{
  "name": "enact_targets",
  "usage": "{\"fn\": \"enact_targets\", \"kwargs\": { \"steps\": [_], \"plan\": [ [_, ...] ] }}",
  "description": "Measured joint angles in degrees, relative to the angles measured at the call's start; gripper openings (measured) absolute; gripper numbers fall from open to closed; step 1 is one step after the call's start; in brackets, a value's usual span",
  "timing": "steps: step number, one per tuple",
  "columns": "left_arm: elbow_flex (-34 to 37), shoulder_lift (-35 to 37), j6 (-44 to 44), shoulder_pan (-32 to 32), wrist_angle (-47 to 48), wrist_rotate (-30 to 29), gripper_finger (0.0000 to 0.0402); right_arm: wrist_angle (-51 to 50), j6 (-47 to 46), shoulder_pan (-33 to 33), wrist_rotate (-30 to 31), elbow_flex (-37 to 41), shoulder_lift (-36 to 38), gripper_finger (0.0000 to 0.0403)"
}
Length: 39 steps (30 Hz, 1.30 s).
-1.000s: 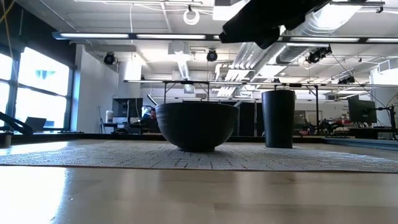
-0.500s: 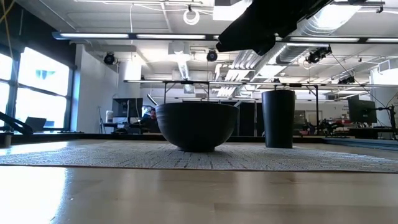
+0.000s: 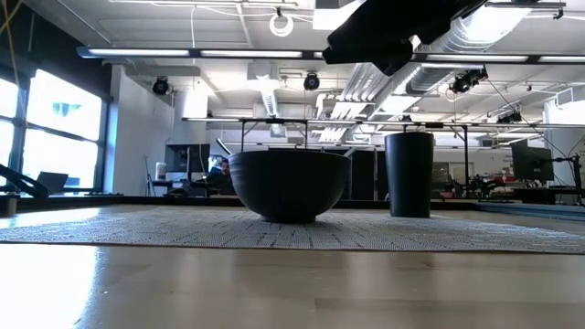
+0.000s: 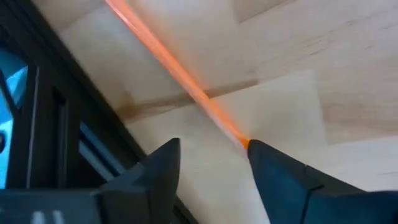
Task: Pick & Place Utensil
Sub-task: Put the orange straw into the black cup on the gray mat
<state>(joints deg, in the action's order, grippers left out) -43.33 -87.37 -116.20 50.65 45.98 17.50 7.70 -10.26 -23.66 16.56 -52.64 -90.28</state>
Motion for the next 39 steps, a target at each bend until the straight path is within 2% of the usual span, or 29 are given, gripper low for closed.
{"fn": "enact_targets", "kwargs": {
  "steps": [6,15,21,30,37,39],
  "plan": [
    [0.0,0.0,0.4,0.0,-0.9,-3.1,0.0208,-0.1,-1.2,0.0,0.0,0.0,0.0,0.0105],
    [0.0,0.0,-0.1,0.0,-3.0,-4.9,0.0182,-0.1,-1.3,0.0,0.0,0.0,0.0,0.0105],
    [0.0,0.0,1.8,0.0,-5.4,-7.8,0.0135,-0.1,-1.2,0.0,0.0,0.0,0.0,0.0105],
    [-0.2,0.0,4.9,0.0,-4.4,-10.1,0.0016,-0.1,-1.2,0.0,0.0,0.0,0.0,0.0105],
    [-0.4,0.2,7.2,0.0,-2.8,-13.6,0.0004,-0.1,-1.2,0.0,-0.4,0.0,0.0,0.0105],
    [-1.3,0.4,8.1,-0.1,0.6,-17.0,0.0002,-0.1,-1.2,0.0,-0.5,0.0,0.0,0.0105]
  ]
}}
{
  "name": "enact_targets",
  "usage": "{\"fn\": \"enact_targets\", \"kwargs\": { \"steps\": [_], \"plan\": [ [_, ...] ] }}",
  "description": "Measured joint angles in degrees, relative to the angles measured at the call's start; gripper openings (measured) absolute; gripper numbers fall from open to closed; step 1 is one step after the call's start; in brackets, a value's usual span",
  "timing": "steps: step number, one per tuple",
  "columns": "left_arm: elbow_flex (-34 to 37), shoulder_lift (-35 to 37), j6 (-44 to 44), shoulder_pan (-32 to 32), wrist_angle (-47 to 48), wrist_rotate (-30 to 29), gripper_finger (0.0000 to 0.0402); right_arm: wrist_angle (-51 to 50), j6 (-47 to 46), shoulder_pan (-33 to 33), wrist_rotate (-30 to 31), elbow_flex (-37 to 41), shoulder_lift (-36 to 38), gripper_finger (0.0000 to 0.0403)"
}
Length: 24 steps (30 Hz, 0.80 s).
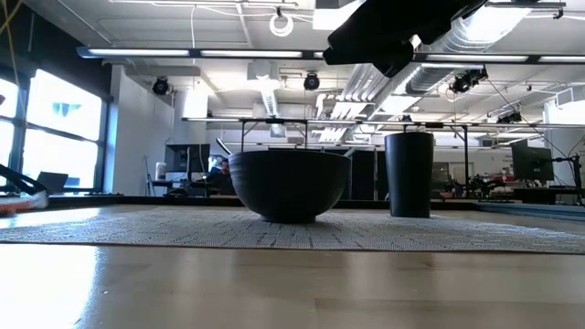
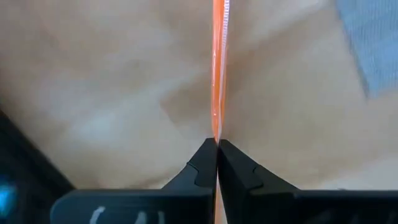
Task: Pick & Place Utensil
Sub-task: Put the orange straw into the black cup on the gray mat
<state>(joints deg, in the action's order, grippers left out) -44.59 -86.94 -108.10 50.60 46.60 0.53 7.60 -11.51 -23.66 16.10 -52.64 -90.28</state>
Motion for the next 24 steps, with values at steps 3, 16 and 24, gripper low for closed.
{"fn": "enact_targets", "kwargs": {
  "steps": [3,16,24],
  "plan": [
    [-3.9,1.4,1.7,0.0,5.0,-6.2,0.0002,0.0,0.6,0.0,0.1,0.0,0.0,0.0105],
    [-12.1,4.4,33.9,-0.8,0.6,-51.5,0.0001,12.4,6.5,0.9,1.8,0.0,-2.3,0.0115],
    [-12.1,5.2,67.0,-4.6,-21.7,-57.6,0.0001,26.5,15.2,4.7,-2.9,-0.4,-3.4,0.0179]
  ]
}}
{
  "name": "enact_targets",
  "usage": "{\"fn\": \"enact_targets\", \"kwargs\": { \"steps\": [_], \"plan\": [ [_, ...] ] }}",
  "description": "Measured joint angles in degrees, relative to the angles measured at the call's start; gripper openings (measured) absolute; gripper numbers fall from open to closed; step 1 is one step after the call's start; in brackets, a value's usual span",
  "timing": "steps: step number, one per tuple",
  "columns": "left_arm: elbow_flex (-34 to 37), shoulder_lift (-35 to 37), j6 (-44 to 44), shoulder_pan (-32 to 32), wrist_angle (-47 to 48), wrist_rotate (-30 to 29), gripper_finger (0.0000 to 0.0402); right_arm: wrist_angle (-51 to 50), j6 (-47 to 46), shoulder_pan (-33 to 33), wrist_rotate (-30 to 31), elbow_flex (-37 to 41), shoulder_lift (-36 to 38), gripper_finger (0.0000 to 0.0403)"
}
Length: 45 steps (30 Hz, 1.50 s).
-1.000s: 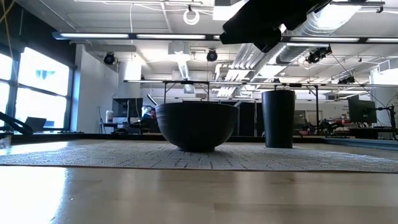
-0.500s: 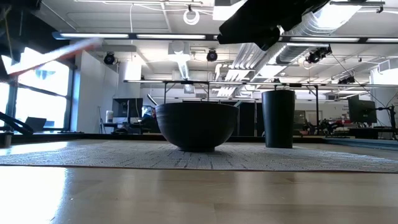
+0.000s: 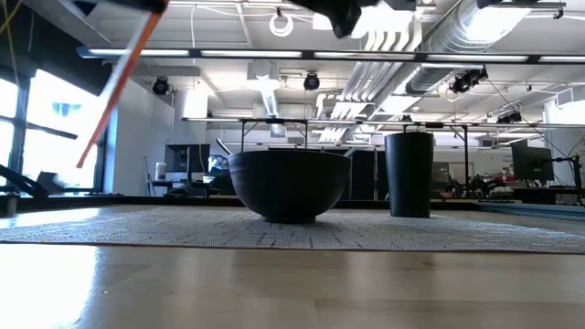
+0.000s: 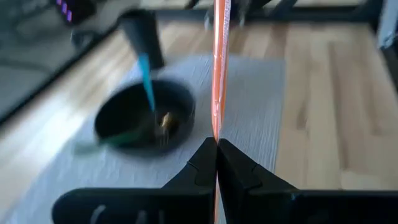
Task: Pick & Place Utensil
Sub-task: Put the orange straw into the black cup on the gray mat
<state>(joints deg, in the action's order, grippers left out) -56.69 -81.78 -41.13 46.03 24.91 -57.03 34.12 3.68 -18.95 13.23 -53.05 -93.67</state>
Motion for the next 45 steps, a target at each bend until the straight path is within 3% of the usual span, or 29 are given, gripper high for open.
{"fn": "enact_targets", "kwargs": {
  "steps": [4,7,12,20,25,38,41,45],
  "plan": [
    [0.0,0.1,14.2,-2.5,-12.3,1.9,0.0001,3.9,1.3,1.4,-3.2,-1.5,-1.0,0.0198],
    [0.0,0.1,19.1,-4.3,-17.1,4.3,0.0001,3.8,1.5,1.4,-4.7,-2.9,-3.3,0.02],
    [0.0,0.1,19.9,-6.3,-17.5,6.3,0.0001,4.5,1.8,0.9,-4.6,-5.9,-7.2,0.02],
    [0.2,0.1,19.9,-6.4,-17.9,7.3,0.0001,7.4,2.5,0.6,-4.7,-7.3,-7.7,0.0195],
    [0.2,0.1,19.8,-6.3,-18.0,7.1,0.0001,7.5,2.3,0.2,-4.7,-7.3,-7.7,0.0161],
    [0.2,0.1,18.6,-6.3,-18.0,7.6,0.0002,7.3,2.2,-0.2,-4.6,-7.3,-7.7,0.001],
    [0.2,0.1,18.4,-6.3,-18.0,7.6,0.0019,7.3,0.2,-0.2,-4.6,-7.3,-7.7,0.0008],
    [0.3,0.1,18.4,-6.3,-17.9,7.5,0.0071,4.5,-1.2,-0.2,-4.2,-7.3,-7.2,0.0016]
  ]
}}
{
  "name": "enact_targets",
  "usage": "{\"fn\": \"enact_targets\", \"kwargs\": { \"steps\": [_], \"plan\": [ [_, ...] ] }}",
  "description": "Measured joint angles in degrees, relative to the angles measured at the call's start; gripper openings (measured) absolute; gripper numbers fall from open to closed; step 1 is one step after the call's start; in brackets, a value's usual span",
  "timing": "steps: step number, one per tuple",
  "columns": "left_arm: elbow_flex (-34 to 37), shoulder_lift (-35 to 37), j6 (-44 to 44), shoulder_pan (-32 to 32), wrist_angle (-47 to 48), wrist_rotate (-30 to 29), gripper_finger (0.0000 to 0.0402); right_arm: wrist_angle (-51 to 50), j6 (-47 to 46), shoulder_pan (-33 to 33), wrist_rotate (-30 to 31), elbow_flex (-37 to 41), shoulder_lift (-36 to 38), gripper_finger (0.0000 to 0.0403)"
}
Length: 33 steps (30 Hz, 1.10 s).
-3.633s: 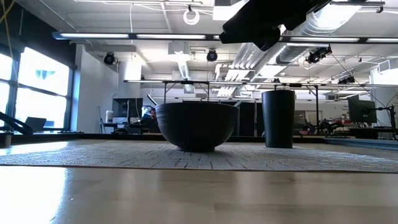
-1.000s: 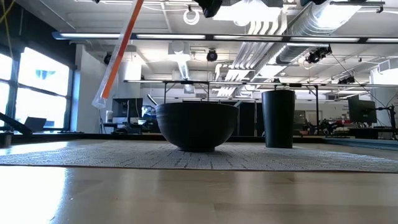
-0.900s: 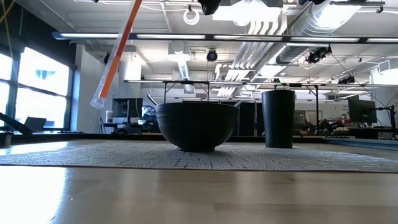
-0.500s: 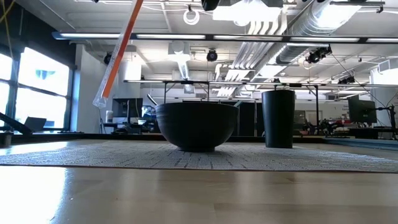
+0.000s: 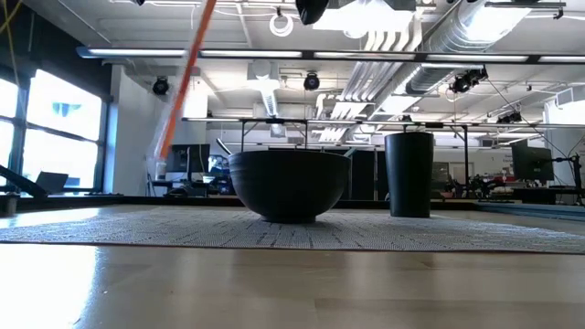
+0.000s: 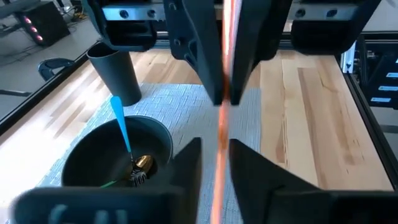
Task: Pick & Place Utensil
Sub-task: Put the orange straw into the black cup on the gray mat
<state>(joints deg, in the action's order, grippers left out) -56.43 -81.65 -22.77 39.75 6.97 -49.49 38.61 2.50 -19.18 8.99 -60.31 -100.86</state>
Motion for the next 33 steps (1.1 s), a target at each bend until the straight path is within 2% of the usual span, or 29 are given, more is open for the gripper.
{"fn": "enact_targets", "kwargs": {
  "steps": [5,9,17,23,27,30,33],
  "plan": [
    [0.1,0.5,0.3,0.8,1.7,2.8,0.0142,-7.4,0.9,-0.9,6.6,0.1,4.0,0.0004],
    [0.0,1.5,0.4,1.3,2.6,3.4,0.017,-14.7,1.4,-2.5,12.9,0.1,9.9,0.0008],
    [0.0,1.7,0.4,1.1,3.0,5.7,0.0177,-27.2,3.8,-4.6,25.8,0.1,26.9,0.0002],
    [0.0,1.7,0.4,1.1,3.1,7.8,0.0177,-42.3,-0.2,-4.0,41.2,0.1,38.6,0.0008],
    [0.0,1.7,0.4,1.1,3.1,8.9,0.0177,-53.1,-6.3,-2.9,47.8,0.1,42.9,0.0003],
    [0.0,1.7,0.4,1.1,3.1,8.9,0.0177,-60.3,-12.3,-1.5,50.2,0.1,44.2,0.0002],
    [0.0,1.7,0.4,1.1,3.1,8.9,0.0177,-63.0,-15.0,0.5,52.3,1.6,44.1,0.0004]
  ]
}}
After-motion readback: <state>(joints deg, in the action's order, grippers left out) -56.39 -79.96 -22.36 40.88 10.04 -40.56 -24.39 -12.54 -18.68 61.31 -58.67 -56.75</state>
